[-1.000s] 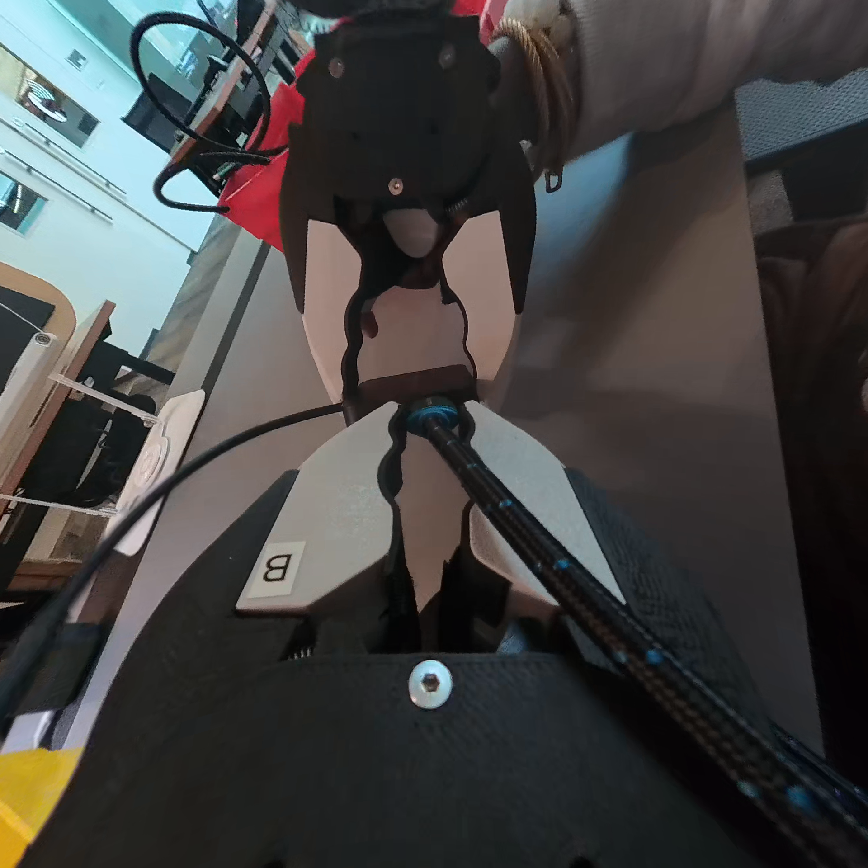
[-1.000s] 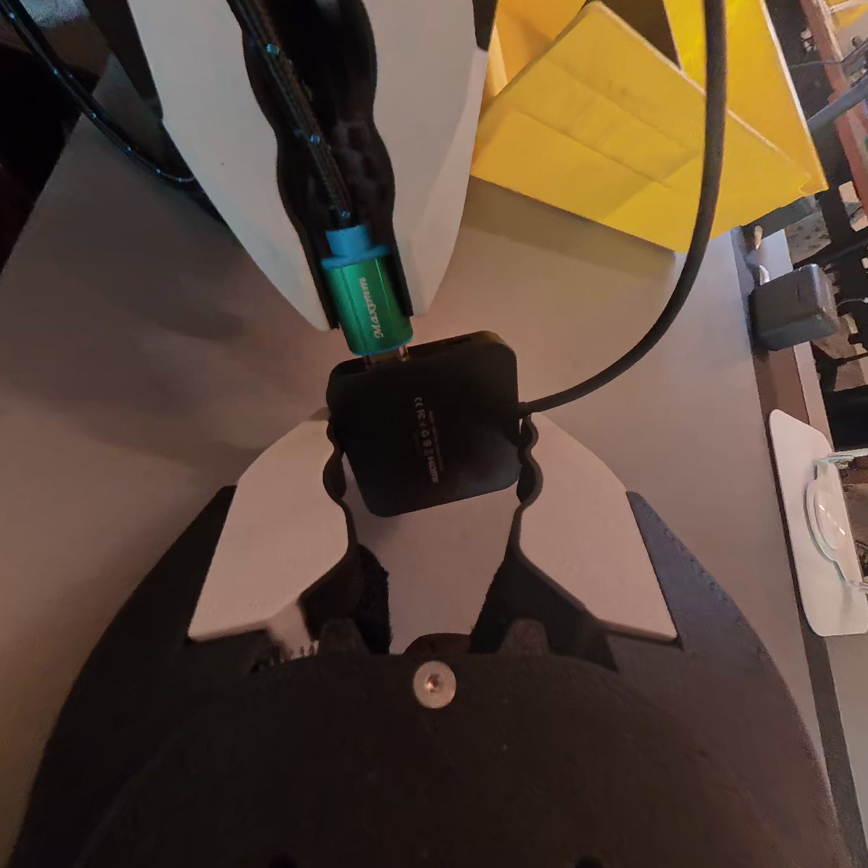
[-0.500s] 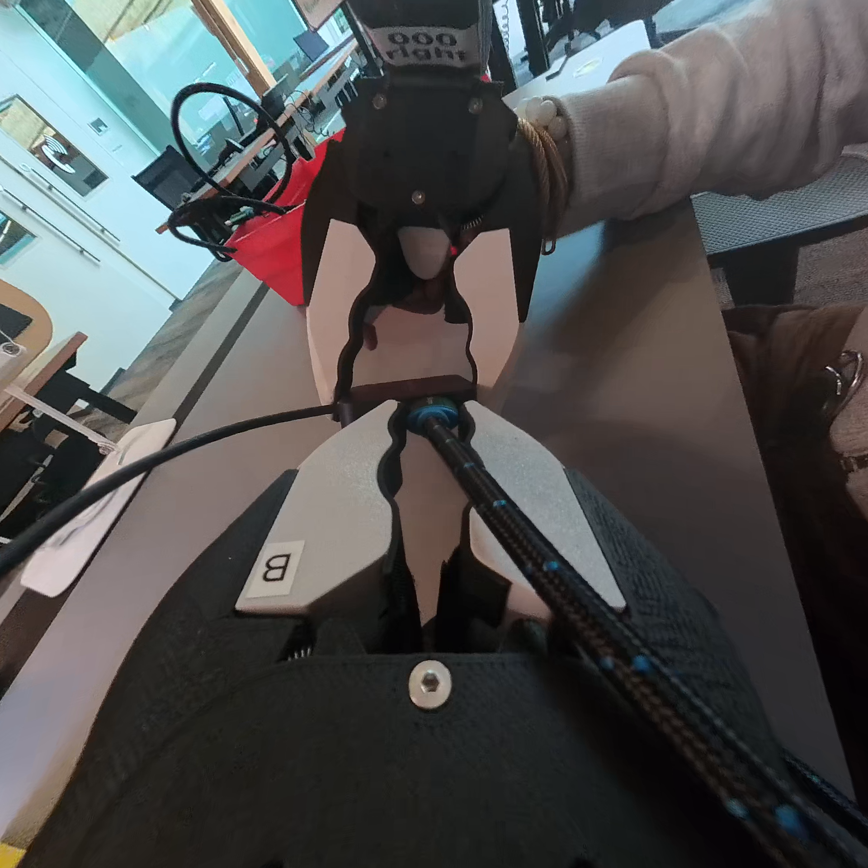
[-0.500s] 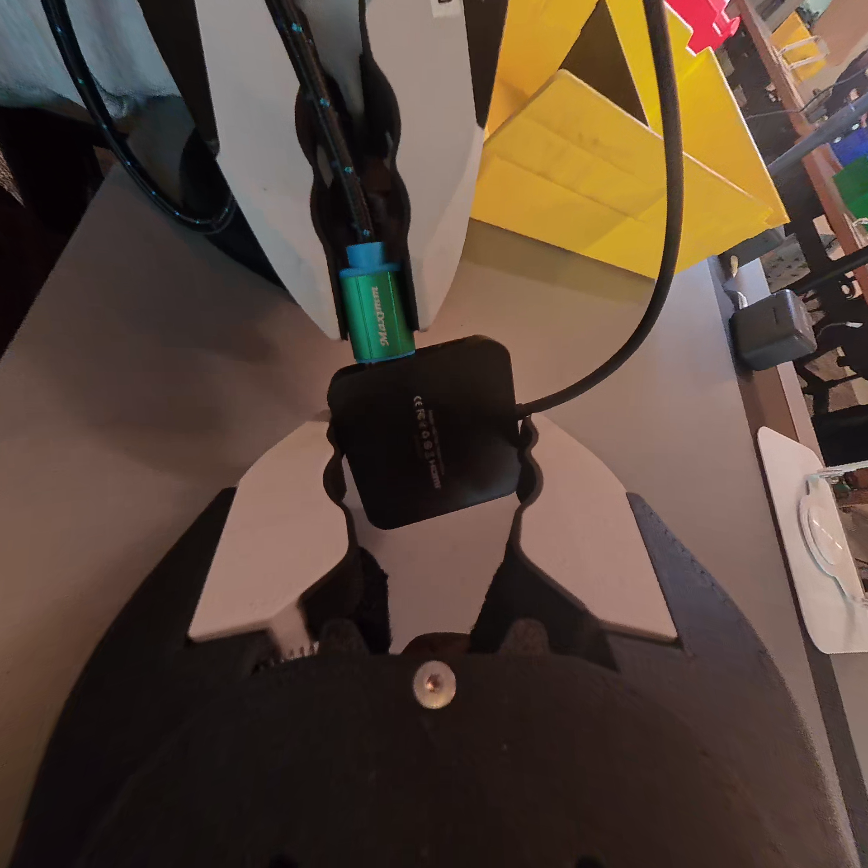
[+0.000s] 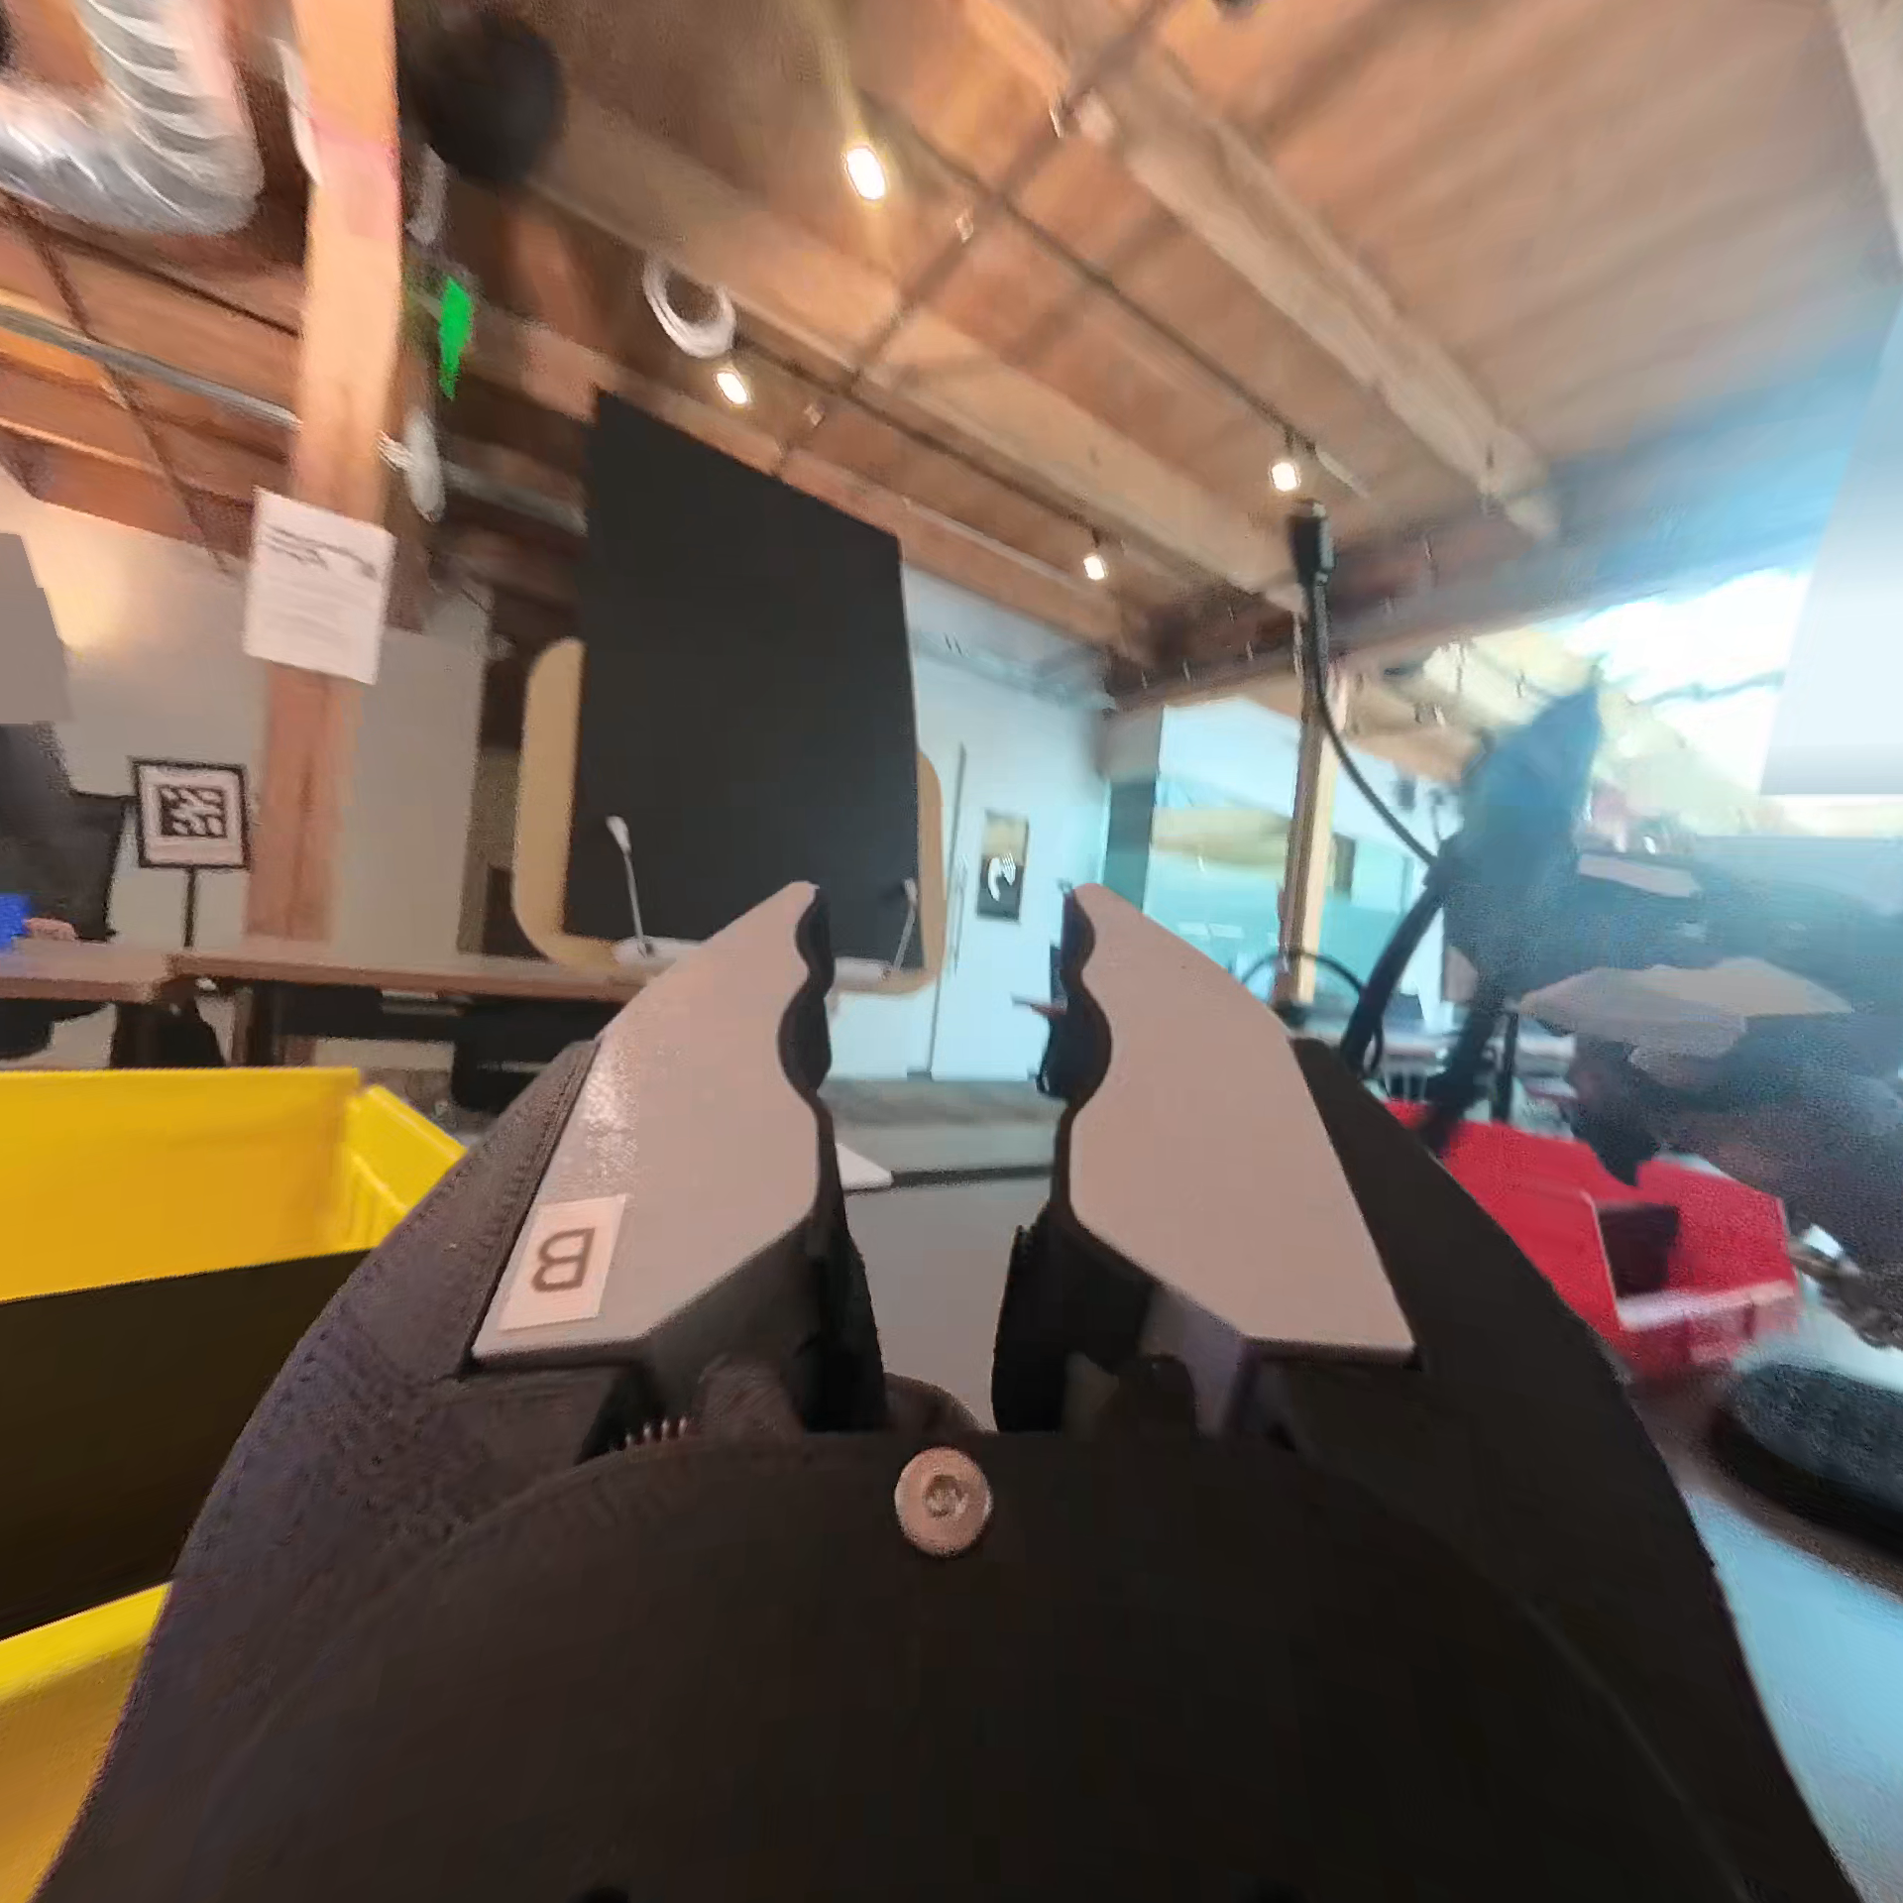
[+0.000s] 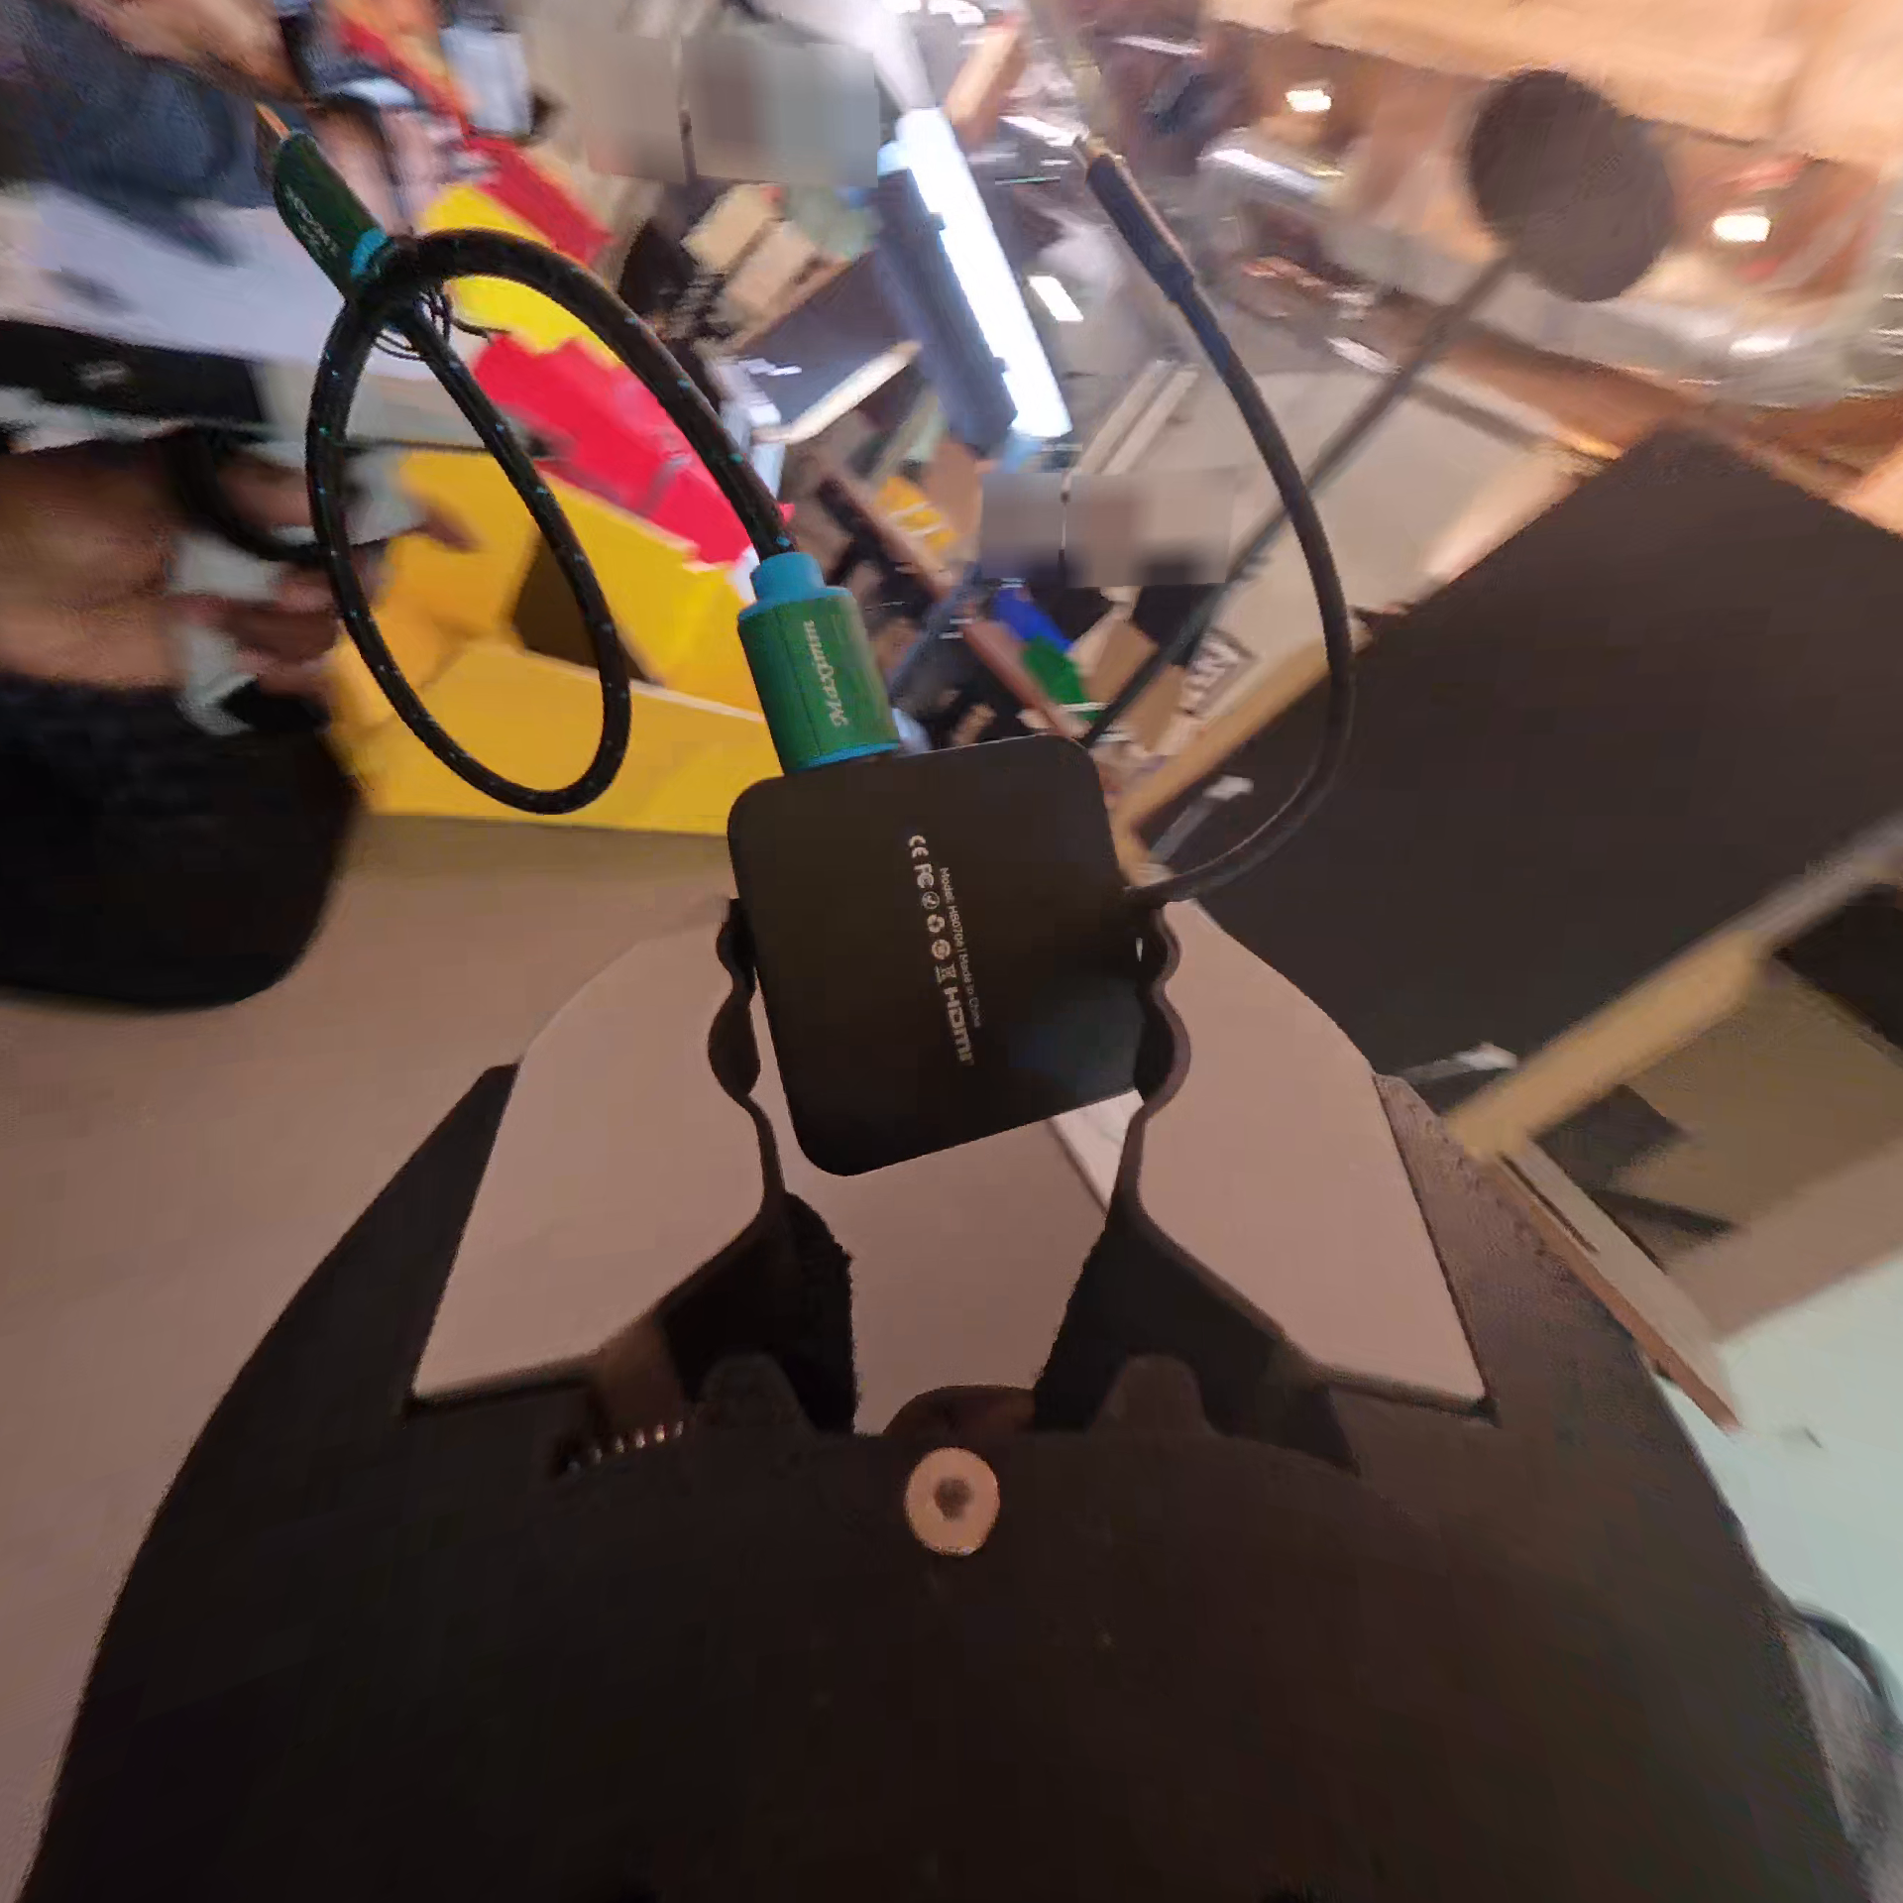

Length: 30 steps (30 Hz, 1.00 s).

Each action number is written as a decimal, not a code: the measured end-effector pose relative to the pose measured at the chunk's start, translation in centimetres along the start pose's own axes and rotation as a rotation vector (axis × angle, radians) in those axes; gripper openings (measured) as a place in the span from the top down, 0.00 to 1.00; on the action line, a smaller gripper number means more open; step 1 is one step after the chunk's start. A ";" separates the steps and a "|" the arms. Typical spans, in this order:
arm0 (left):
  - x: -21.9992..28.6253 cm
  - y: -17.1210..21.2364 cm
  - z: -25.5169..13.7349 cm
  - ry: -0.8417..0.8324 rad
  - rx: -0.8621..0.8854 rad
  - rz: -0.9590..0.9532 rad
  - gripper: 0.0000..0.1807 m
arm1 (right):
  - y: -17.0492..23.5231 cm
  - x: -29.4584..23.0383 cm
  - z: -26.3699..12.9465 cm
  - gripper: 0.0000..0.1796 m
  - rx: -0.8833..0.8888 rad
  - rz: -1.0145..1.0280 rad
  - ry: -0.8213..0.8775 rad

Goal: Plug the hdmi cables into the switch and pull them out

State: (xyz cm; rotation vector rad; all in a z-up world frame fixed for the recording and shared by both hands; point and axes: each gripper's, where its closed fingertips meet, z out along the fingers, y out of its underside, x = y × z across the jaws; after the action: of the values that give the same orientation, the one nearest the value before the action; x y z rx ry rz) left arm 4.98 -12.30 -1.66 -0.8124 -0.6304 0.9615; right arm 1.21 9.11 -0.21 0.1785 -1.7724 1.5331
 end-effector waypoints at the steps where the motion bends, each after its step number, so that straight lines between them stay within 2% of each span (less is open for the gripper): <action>1: -0.3 -0.5 -0.2 -0.019 0.034 0.006 0.77 | -0.4 2.4 -1.1 0.60 -0.001 0.024 0.079; 5: 0.3 -0.3 -0.1 -0.027 0.014 0.126 0.78 | 0.8 11.7 -7.1 0.60 -0.032 0.210 0.474; 9: 1.5 0.3 0.2 0.000 -0.016 0.273 0.78 | 8.5 16.1 -13.5 0.60 -0.104 0.437 0.820; 12: 2.0 0.6 0.2 0.009 -0.028 0.337 0.79 | 15.4 15.7 -16.0 0.60 -0.306 0.606 0.908; 15: 2.4 0.8 0.3 0.020 -0.032 0.376 0.79 | 19.6 14.8 -17.6 0.59 -0.585 0.639 0.944; 17: 2.5 0.8 0.3 0.026 -0.034 0.393 0.80 | 21.4 13.8 -17.8 0.60 -0.705 0.692 0.928; 20: 2.6 0.7 0.2 0.029 -0.025 0.401 0.80 | 23.0 12.5 -17.7 0.63 -0.805 0.736 0.864; 22: 2.6 0.7 0.2 0.028 -0.023 0.389 0.80 | 23.5 12.4 -17.7 0.58 -0.845 0.704 0.848; 24: 2.3 0.6 0.2 0.022 -0.021 0.366 0.80 | 22.4 13.5 -17.9 0.51 -0.781 0.644 0.899; 26: 2.0 0.5 0.1 0.009 -0.016 0.339 0.80 | 20.0 15.5 -19.3 0.47 -0.637 0.565 1.025; 28: 1.6 0.3 0.1 -0.004 -0.011 0.316 0.80 | 17.6 17.4 -23.0 0.50 -0.532 0.436 1.239; 30: 1.4 0.3 0.0 -0.014 -0.009 0.299 0.80 | 16.0 18.1 -27.4 0.51 -0.501 0.315 1.429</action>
State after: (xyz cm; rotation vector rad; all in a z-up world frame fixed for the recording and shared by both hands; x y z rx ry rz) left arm 5.42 -10.96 -1.73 -0.9250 -0.5333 1.2370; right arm -7.94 44.39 -2.15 -1.1891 -0.8967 0.8463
